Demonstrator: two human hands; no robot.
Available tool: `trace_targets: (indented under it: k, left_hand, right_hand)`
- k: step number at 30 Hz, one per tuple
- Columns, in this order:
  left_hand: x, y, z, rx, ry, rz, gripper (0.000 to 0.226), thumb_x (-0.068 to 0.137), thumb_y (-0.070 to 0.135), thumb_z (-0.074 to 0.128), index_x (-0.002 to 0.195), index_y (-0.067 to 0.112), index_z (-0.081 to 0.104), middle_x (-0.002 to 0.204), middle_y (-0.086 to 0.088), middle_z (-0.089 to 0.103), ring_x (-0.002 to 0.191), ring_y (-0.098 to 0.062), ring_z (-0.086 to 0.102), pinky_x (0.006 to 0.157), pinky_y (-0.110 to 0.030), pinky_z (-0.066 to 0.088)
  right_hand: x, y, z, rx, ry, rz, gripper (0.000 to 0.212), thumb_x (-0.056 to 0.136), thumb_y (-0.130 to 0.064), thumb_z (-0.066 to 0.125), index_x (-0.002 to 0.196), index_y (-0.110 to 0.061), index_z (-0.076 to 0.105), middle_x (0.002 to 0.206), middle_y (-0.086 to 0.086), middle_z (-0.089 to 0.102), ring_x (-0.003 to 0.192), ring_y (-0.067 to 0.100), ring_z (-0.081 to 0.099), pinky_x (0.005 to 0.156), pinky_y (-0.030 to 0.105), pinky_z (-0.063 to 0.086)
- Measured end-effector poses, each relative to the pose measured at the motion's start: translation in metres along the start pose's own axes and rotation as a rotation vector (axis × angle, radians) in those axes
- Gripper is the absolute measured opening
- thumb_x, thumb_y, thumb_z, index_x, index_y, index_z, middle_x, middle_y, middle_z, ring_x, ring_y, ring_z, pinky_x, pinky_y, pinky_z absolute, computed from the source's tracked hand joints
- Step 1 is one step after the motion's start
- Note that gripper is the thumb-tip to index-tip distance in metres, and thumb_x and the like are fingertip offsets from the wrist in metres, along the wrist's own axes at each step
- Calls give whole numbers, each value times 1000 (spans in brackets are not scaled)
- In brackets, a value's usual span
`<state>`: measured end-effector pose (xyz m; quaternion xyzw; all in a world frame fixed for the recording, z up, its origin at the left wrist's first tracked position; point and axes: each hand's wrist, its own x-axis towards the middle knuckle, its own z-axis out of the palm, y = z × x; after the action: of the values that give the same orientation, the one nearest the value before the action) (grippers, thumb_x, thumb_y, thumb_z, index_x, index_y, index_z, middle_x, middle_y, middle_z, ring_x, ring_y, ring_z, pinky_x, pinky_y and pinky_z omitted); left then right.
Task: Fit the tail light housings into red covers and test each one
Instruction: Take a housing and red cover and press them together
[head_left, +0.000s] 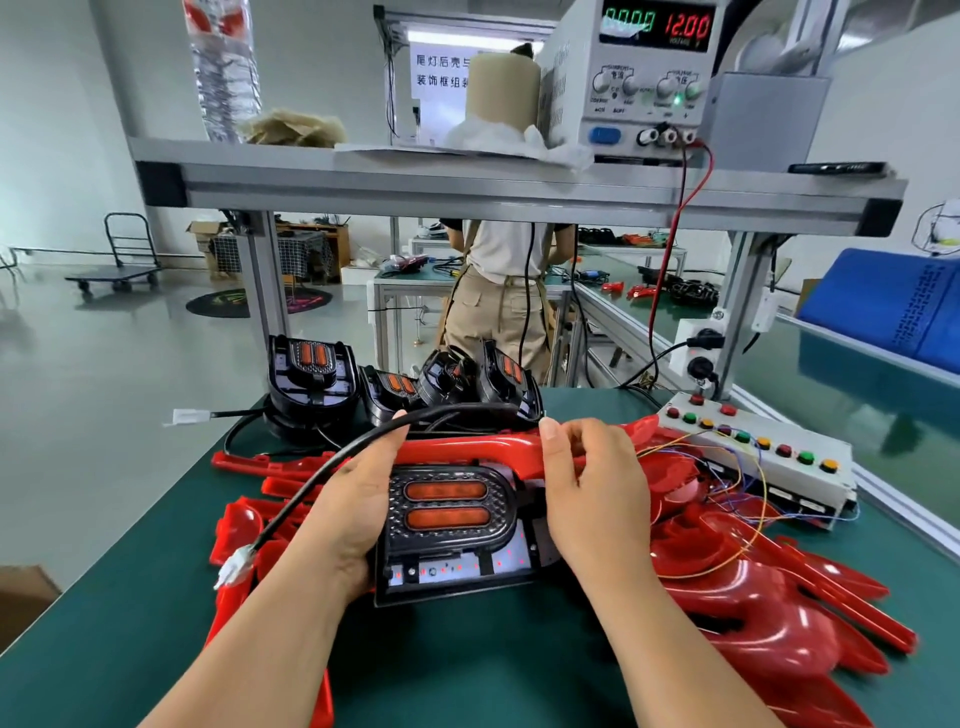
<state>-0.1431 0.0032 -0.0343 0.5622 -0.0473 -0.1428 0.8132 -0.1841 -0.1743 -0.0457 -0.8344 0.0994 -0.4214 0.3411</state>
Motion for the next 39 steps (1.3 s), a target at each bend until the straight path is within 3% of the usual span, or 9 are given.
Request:
trace_targets:
  k: [4, 10, 13, 16, 18, 22, 26, 29, 39]
  left_hand:
    - [-1, -1, 1, 1, 22, 28, 49, 63, 57, 68, 82, 14, 80, 92, -24, 74, 78, -39, 73, 55, -41, 58]
    - [0, 1, 0, -67, -2, 47, 40, 68, 43, 67, 82, 7, 79, 91, -29, 72, 74, -42, 72, 53, -42, 58]
    - [0, 2, 0, -105, -21, 50, 47, 68, 43, 67, 90, 3, 77, 94, -33, 70, 76, -46, 71, 54, -45, 58]
    - [-1, 4, -1, -107, -60, 62, 48, 65, 46, 66, 89, 6, 78, 94, -34, 69, 76, -48, 71, 55, -45, 58]
    - [0, 5, -2, -101, -79, 74, 45, 66, 47, 64, 87, 9, 79, 93, -33, 70, 75, -46, 71, 55, -44, 59]
    - [1, 4, -4, -70, -90, 63, 43, 74, 49, 59, 86, 15, 80, 94, -31, 71, 77, -44, 72, 56, -43, 59]
    - [3, 0, -5, -14, -121, 55, 47, 80, 54, 55, 96, 16, 78, 101, -26, 72, 87, -40, 72, 63, -42, 60]
    - [4, -2, -7, 10, -152, 64, 38, 81, 43, 58, 97, 16, 78, 105, -24, 72, 92, -38, 72, 66, -41, 60]
    - [5, -5, -5, -52, -48, 54, 30, 92, 24, 55, 85, 7, 79, 94, -29, 72, 77, -42, 73, 54, -42, 59]
  right_hand:
    - [0, 2, 2, -9, -44, 17, 34, 92, -56, 35, 83, -25, 48, 85, -6, 49, 75, 14, 47, 66, 29, 31]
    - [0, 3, 2, -132, -97, 105, 64, 73, -80, 26, 90, -24, 51, 95, -7, 51, 93, 17, 44, 82, 35, 39]
    - [3, 0, 2, 310, -171, 406, 72, 58, -87, 44, 93, -26, 56, 100, -6, 61, 98, 16, 58, 82, 30, 44]
    - [10, 0, -1, 806, -398, 659, 80, 56, -76, 66, 102, -11, 69, 103, 9, 74, 97, 28, 70, 92, 45, 54]
    - [13, 2, -7, 938, -557, 713, 76, 62, -67, 71, 105, -5, 72, 104, 16, 74, 95, 34, 71, 85, 48, 57]
    - [13, 10, -8, 1061, -589, 670, 58, 77, -50, 71, 106, 1, 71, 110, 25, 70, 98, 41, 69, 79, 48, 57]
    - [13, 11, -5, 1049, -504, 666, 50, 71, -44, 75, 95, 0, 75, 104, 26, 71, 93, 41, 70, 80, 50, 57]
    - [13, 11, -5, 1031, -496, 646, 45, 71, -44, 76, 90, -3, 76, 101, 25, 72, 88, 38, 71, 74, 45, 58]
    - [12, 10, -4, 1011, -483, 591, 33, 72, -41, 75, 81, -10, 78, 93, 21, 74, 79, 32, 73, 71, 42, 60]
